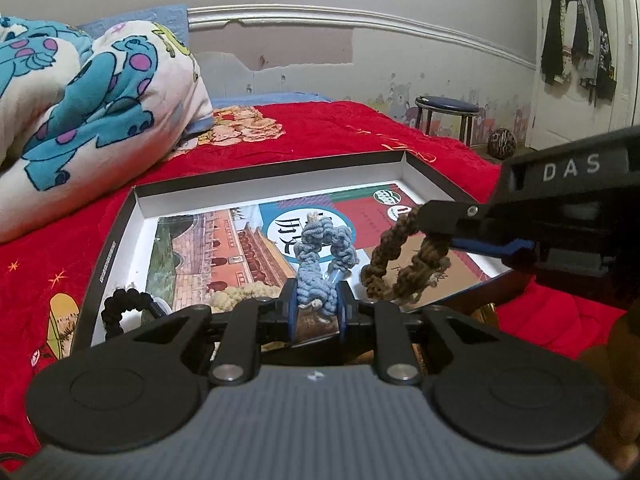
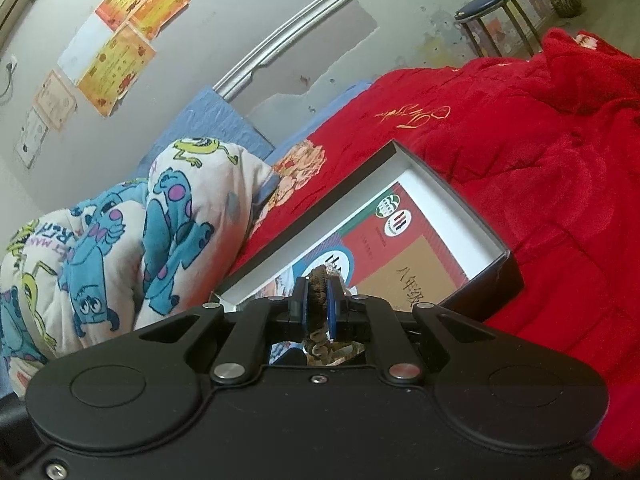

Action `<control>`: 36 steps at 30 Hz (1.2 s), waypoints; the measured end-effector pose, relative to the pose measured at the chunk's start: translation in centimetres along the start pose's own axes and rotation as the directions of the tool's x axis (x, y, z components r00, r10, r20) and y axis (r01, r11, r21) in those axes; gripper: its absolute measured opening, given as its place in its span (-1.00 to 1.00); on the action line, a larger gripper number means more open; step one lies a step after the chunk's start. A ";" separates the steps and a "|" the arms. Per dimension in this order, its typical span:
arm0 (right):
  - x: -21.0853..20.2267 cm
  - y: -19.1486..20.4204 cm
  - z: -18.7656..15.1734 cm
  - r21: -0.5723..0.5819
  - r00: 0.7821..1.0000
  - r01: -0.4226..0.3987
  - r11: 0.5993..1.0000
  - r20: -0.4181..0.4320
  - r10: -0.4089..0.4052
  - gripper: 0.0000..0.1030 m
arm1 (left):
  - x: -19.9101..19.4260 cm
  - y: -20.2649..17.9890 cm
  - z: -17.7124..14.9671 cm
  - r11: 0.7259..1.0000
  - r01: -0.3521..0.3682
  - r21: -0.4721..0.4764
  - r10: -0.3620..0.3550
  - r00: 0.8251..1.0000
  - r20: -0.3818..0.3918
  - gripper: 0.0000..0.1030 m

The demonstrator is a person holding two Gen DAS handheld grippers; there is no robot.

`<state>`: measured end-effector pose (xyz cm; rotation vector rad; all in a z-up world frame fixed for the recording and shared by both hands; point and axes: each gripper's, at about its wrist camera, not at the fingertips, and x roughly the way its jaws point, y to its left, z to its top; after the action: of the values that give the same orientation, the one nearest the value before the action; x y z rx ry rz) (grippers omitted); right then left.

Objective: Organize objects
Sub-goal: 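Lower both scrunchies onto the textbook in the box and open both tools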

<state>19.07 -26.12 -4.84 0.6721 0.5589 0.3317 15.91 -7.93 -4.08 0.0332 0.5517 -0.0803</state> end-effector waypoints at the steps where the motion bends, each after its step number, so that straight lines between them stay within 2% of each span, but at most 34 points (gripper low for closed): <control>1: 0.0 0.2 -0.1 -0.010 1.000 0.008 1.000 -0.001 -0.008 -0.81 | 0.0 0.0 -0.1 1.000 0.000 -0.001 0.000 1.000 0.003 -0.53; 4: 0.1 0.5 -0.3 -0.028 0.999 0.037 0.999 -0.007 -0.037 -0.81 | 0.0 -0.1 -0.1 1.000 -0.001 0.002 0.001 1.000 0.006 -0.53; 9: 0.1 0.9 -0.5 -0.037 1.000 0.024 0.999 -0.014 -0.024 -0.81 | 0.2 0.2 0.0 1.000 0.006 -0.017 -0.006 1.000 -0.001 -0.48; 12: 0.2 1.3 -0.7 -0.066 0.999 0.043 0.997 -0.012 -0.044 -0.81 | 0.3 0.3 0.0 1.000 0.006 -0.020 -0.006 1.000 -0.005 -0.38; 16: 0.3 1.1 -0.7 -0.036 0.999 0.037 0.999 -0.032 -0.038 -0.78 | 0.3 0.6 0.1 0.999 0.013 -0.045 -0.014 1.000 -0.016 -0.30; 17: 0.3 1.0 -0.6 -0.021 0.999 0.034 0.999 -0.038 -0.035 -0.76 | 0.3 0.7 0.2 0.998 0.022 -0.051 -0.023 1.000 -0.018 -0.22; 18: 0.2 0.9 -0.5 -0.011 0.999 0.032 0.999 -0.041 -0.032 -0.75 | 0.3 0.8 0.2 0.998 0.030 -0.058 -0.031 0.999 -0.020 -0.03; 19: 0.1 0.8 -0.5 -0.007 0.998 0.038 0.999 -0.041 -0.038 -0.75 | 0.3 0.9 0.3 0.997 0.036 -0.063 -0.037 0.999 -0.021 0.01; 21: 0.0 1.1 -0.5 -0.030 0.996 0.081 0.996 -0.045 -0.083 -0.73 | 0.2 1.0 0.4 0.996 0.051 -0.071 -0.052 0.998 -0.023 0.30; 22: 0.0 1.2 -0.6 -0.035 0.994 0.094 0.995 -0.046 -0.095 -0.72 | 0.2 1.0 0.4 0.996 0.057 -0.076 -0.058 0.998 -0.023 0.36; 28: -0.2 1.1 -0.5 -0.019 0.992 0.109 0.994 -0.055 -0.110 -0.50 | -0.3 1.6 0.8 0.990 0.088 -0.110 -0.091 0.996 -0.023 0.58; 32: -0.8 1.2 -0.6 0.018 0.995 0.089 0.996 -0.051 -0.088 -0.30 | -0.8 2.2 1.4 0.986 0.102 -0.133 -0.104 0.995 -0.011 0.66; 36: -1.6 2.4 -0.8 -0.031 0.995 0.102 0.994 -0.022 -0.102 -0.06 | -1.0 2.8 1.7 0.976 0.134 -0.170 -0.141 0.990 -0.031 0.71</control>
<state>16.99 -24.66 -3.14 0.6097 0.6072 0.2520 16.18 -5.21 -2.13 -0.1676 0.6015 -0.1680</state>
